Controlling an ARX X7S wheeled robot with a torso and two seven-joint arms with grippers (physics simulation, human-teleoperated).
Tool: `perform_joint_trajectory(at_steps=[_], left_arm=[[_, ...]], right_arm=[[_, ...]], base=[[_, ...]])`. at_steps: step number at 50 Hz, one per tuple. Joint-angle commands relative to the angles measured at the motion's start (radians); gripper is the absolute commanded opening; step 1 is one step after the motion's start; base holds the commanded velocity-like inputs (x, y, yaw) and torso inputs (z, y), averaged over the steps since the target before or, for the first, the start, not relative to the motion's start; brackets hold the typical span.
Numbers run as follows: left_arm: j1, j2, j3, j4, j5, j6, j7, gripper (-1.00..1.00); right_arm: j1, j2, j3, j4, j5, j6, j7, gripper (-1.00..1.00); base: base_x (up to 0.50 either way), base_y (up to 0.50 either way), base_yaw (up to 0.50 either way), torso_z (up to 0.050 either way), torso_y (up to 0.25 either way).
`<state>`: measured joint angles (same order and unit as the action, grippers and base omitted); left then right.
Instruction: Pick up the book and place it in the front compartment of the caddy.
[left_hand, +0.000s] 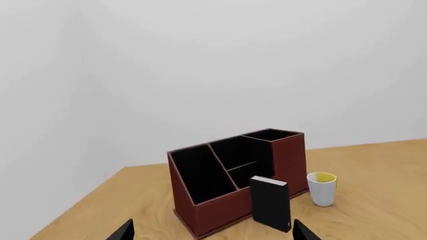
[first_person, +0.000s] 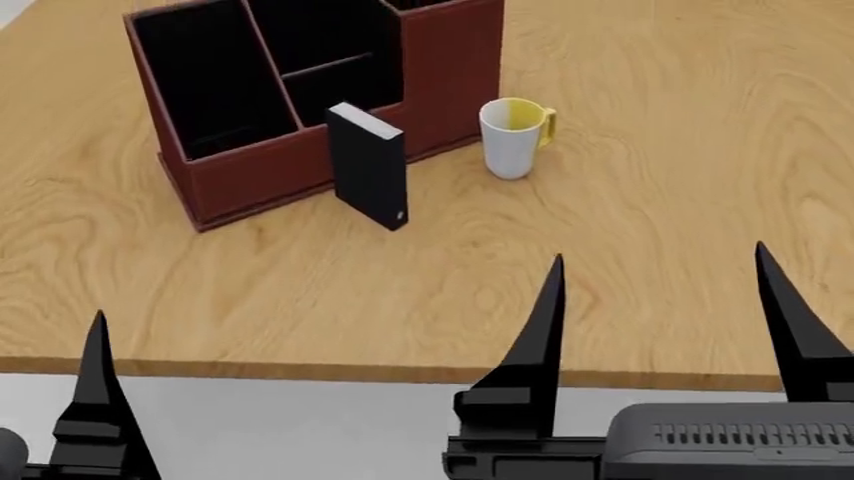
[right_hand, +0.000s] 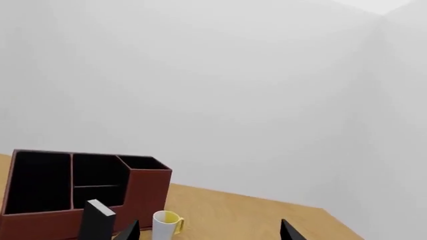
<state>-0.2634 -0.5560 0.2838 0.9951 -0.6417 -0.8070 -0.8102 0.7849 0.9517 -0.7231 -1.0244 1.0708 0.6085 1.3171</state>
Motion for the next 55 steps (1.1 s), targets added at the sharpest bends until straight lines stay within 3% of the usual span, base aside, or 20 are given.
perform_joint_trajectory(at_steps=[1,55], left_arm=[[-0.006,0.005,-0.024,0.003,-0.003,0.018,0.014,1.0],[-0.039,-0.021,0.007,-0.01,-0.036,0.043,-0.018,1.0]], right_arm=[[0.028,-0.017,0.01,-0.002,-0.011,0.006,-0.006,1.0],[0.061,-0.006,-0.022,0.013,-0.001,-0.016,-0.003,1.0]], base=[[0.39,0.18,0.0,0.0,0.01],[0.4,0.08,0.0,0.0,0.001]])
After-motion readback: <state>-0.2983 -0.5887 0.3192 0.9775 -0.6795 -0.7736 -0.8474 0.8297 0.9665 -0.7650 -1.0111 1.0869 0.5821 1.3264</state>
